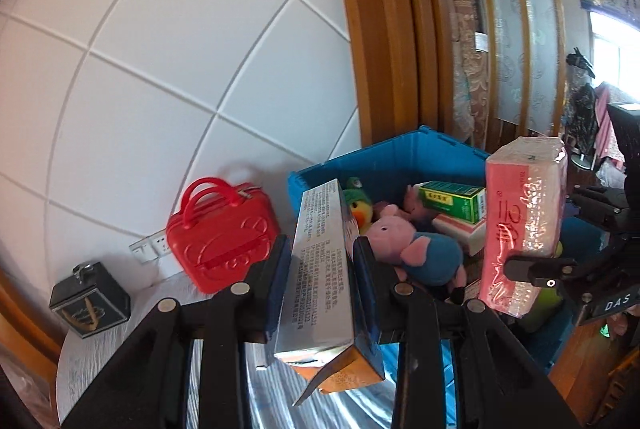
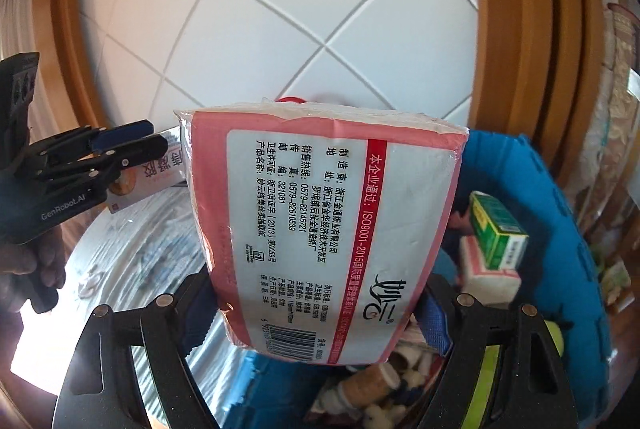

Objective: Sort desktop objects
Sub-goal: 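Lower both items into the blue bin and open both tools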

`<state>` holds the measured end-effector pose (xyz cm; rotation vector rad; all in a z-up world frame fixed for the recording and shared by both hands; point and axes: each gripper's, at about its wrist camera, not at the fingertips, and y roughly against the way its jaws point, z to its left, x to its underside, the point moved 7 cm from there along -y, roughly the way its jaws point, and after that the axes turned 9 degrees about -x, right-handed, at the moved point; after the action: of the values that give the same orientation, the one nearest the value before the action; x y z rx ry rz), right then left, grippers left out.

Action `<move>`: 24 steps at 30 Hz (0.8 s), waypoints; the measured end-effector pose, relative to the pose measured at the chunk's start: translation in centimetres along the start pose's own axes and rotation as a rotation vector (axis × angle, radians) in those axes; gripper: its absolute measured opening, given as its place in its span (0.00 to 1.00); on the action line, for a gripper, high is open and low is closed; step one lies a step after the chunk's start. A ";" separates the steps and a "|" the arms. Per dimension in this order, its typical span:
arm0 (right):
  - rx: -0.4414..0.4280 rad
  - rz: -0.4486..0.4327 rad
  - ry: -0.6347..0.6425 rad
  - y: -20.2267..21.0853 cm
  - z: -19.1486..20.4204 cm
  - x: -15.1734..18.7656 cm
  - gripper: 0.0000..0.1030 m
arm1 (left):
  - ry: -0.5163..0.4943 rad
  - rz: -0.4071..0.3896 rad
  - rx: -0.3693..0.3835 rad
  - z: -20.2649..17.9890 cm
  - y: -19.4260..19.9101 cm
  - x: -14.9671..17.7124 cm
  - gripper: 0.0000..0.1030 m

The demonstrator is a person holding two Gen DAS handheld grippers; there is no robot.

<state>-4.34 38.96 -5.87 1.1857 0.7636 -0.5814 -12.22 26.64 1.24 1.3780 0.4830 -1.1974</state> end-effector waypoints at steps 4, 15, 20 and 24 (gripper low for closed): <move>0.080 -0.017 -0.054 2.0 -4.0 0.5 0.81 | -0.046 -0.028 0.091 -4.6 -0.7 -2.4 0.31; 0.287 -0.099 -0.153 5.7 -12.1 0.9 0.99 | -0.074 -0.019 0.233 -11.4 -2.2 -3.9 0.82; 0.264 -0.099 -0.163 5.4 -11.8 1.5 0.99 | -0.066 0.042 0.177 -8.5 -3.1 -1.2 0.82; 0.239 -0.105 -0.137 4.6 -10.7 1.5 0.99 | -0.031 0.084 0.120 -4.6 -3.1 1.7 0.82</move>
<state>-2.26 50.55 -6.23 1.3147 0.6543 -0.8511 -12.53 30.95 -2.71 1.4652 0.3331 -1.1931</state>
